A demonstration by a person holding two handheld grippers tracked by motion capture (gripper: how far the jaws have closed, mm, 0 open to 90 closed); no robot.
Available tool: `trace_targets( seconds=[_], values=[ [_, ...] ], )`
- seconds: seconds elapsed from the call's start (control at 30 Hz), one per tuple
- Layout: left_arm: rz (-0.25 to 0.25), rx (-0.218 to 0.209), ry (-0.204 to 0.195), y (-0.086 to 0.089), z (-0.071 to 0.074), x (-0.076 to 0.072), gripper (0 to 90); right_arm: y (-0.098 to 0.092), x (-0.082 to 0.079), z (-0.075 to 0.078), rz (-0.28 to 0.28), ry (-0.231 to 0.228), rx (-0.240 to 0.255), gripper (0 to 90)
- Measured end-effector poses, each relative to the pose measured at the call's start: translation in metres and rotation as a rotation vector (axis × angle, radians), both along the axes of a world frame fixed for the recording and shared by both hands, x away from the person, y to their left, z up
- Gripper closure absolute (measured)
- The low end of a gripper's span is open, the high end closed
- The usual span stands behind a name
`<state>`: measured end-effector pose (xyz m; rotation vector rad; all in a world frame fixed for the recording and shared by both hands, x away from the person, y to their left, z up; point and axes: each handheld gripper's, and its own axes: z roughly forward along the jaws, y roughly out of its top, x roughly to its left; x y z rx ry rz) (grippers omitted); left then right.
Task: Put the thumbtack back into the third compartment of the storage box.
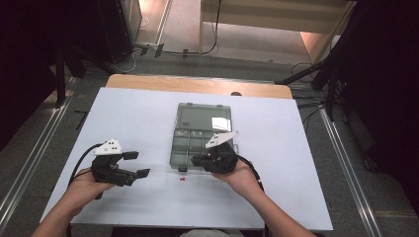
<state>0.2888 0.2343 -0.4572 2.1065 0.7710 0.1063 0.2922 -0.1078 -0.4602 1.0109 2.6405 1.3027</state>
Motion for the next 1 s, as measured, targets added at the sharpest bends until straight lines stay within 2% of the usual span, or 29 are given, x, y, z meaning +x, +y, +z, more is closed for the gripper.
trace_targets(
  seconds=[0.57, 0.77, 1.0],
  values=[
    [0.009, 0.004, -0.001, 0.003, -0.001, -0.002, 19.2, -0.015, 0.013, 0.002, -0.055, -0.003, -0.004, 84.2],
    [0.007, 0.001, -0.002, 0.003, 0.000, -0.002, 19.2, -0.020, 0.015, 0.005, -0.076, -0.023, -0.002, 84.3],
    [0.005, 0.003, -0.002, 0.002, 0.000, -0.002, 19.2, -0.027, 0.023, 0.002, -0.112, -0.012, -0.006, 84.2]
  ],
)
